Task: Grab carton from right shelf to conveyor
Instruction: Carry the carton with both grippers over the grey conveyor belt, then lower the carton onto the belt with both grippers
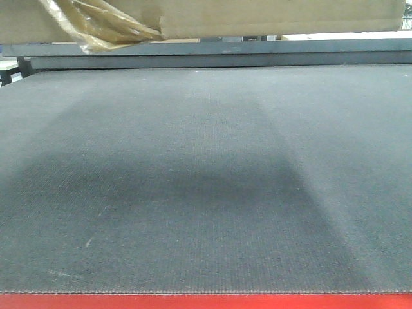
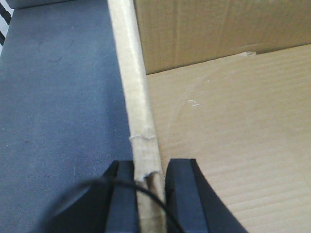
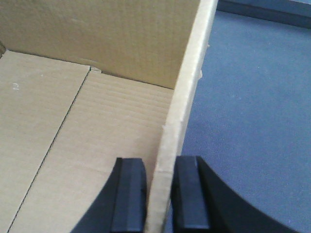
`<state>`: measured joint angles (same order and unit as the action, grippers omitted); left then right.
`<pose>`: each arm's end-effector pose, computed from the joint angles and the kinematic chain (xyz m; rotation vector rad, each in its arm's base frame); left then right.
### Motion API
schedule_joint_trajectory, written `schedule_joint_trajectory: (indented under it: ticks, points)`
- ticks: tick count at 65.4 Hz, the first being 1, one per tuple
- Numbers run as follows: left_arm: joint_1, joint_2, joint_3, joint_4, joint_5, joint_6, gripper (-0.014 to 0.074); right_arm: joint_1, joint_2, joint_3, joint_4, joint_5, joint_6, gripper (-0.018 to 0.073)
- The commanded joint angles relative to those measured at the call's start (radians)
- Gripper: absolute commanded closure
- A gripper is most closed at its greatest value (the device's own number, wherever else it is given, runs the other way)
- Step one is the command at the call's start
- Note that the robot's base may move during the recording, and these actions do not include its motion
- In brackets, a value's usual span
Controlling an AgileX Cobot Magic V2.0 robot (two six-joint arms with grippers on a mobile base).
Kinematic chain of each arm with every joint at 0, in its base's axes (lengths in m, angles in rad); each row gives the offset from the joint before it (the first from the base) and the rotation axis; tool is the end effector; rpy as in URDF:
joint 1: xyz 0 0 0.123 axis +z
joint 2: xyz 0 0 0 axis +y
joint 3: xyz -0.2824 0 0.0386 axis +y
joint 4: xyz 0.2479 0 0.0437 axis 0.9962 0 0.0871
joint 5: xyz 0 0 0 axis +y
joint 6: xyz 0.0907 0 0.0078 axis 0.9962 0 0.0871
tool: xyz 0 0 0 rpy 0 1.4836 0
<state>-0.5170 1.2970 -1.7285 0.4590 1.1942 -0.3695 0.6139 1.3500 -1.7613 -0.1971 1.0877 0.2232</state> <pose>0.2222 -0.0832 0.4993 0.1186 2.1406 0.0591 0.2220 0.1371 0.4968 -0.4159 2.1116 0.2470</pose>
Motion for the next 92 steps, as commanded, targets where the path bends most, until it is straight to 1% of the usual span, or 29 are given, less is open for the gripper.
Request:
schedule_joint_trajectory:
  ticks: [1,33,71,74,79,86,92]
  points:
    - [-0.007,-0.008,-0.006,0.007,-0.04,0.009,0.0615,0.003,-0.01,-0.006,0.009,-0.048,-0.004,0.0618]
    - [-0.007,-0.008,-0.006,0.007,-0.047,0.009,0.0615,0.003,-0.01,-0.006,0.009,-0.048,-0.004,0.0618]
    - [-0.007,-0.008,-0.006,-0.002,-0.251,0.009,0.0615,0.003,-0.01,-0.006,0.009,-0.038,-0.004,0.0618]
    - [-0.007,-0.008,-0.006,-0.002,-0.252,0.009,0.0615,0.003,-0.01,-0.006,0.009,-0.038,-0.004,0.0618]
    - [-0.007,0.005,-0.006,-0.005,-0.214,0.009,0.0615,-0.002,-0.004,-0.006,0.004,-0.039,-0.004,0.0618]
    - [0.004,0.052,-0.006,-0.005,-0.123,0.009,0.0615,-0.036,0.027,-0.003,0.0,-0.032,-0.004,0.0618]
    - [0.021,0.112,-0.001,-0.01,-0.088,0.009,0.0615,-0.073,0.067,0.004,0.0,-0.024,-0.004,0.0618]
